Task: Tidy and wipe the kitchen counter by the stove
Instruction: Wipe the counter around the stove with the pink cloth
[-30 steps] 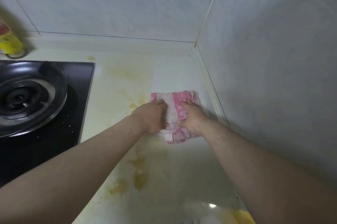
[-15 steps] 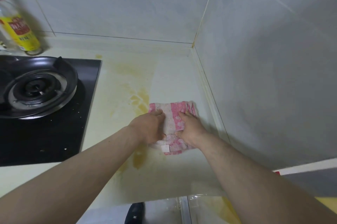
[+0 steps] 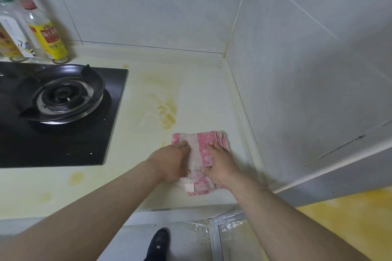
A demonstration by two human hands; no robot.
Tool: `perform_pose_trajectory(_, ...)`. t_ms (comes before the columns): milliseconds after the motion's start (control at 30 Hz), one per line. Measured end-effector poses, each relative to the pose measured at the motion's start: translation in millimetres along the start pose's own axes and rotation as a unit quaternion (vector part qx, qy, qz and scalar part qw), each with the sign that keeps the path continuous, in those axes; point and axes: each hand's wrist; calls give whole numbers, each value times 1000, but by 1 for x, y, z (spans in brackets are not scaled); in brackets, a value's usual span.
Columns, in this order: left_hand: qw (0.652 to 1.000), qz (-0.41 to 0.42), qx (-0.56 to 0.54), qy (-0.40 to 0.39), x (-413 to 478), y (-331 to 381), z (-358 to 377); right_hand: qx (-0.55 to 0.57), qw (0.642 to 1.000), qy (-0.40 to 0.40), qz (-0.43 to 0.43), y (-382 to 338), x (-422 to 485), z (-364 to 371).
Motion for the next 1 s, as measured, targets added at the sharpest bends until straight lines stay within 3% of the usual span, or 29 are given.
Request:
perform_pose_trajectory(767,997,-62,11,-38,-93,51,42,-7,998,-31,-45,12,-105,29)
perform_pose_trajectory(1000,989,-140,-27,31,-119,61,54,117,989,-62,-60,5,-110,21)
Point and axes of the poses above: each hand's wrist, its own x-axis towards the middle knuckle, its own z-axis out of the palm, y = z × x, and after that the axes turned 12 degrees about z, right-handed
